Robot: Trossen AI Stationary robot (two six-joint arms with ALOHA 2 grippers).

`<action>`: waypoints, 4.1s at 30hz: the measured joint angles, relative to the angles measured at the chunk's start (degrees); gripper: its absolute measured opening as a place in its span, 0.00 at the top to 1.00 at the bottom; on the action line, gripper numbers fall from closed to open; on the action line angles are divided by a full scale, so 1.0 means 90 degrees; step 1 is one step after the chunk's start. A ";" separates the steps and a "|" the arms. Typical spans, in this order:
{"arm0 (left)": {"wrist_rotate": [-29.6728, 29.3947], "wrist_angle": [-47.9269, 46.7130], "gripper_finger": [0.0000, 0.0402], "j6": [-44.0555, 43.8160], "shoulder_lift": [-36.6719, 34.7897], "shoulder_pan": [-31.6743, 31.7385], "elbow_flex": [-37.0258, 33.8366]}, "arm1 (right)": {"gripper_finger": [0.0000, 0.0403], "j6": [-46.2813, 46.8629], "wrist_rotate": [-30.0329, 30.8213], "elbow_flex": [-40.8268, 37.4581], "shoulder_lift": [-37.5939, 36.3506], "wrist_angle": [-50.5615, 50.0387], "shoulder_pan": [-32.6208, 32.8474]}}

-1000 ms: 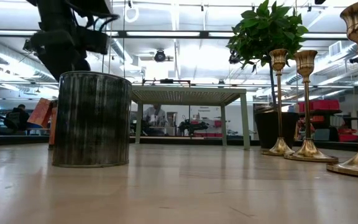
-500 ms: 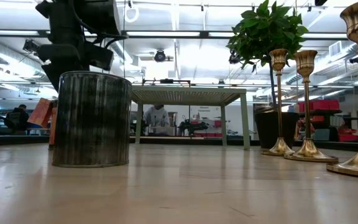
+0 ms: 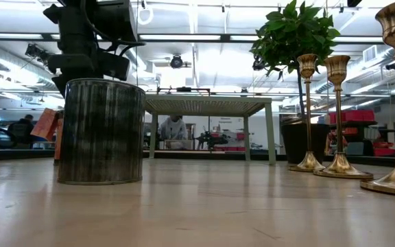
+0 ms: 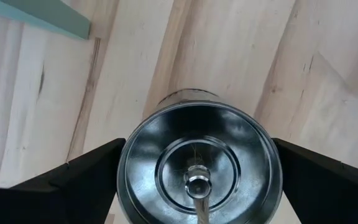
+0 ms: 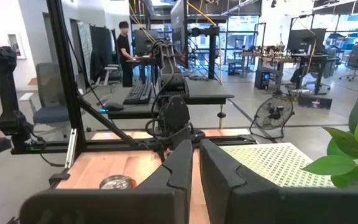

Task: Pick & Place candle stick holders
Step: Put the top silver scented candle on the shelf

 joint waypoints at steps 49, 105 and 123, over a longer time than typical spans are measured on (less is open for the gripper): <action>-0.0019 -0.0047 0.01 -0.0101 0.0211 -0.0012 -0.0010 | 0.91 0.0057 -0.0315 -0.0001 -0.0001 0.0006 0.0000; -0.0787 -0.3037 0.09 -0.0215 0.0314 0.0078 0.5452 | 0.91 0.0059 -0.0314 -0.0001 -0.0001 0.0010 0.0000; -0.0037 -0.3885 0.09 0.2165 0.4030 0.2634 0.9459 | 0.91 0.0069 -0.0319 -0.0001 0.0001 0.0010 0.0000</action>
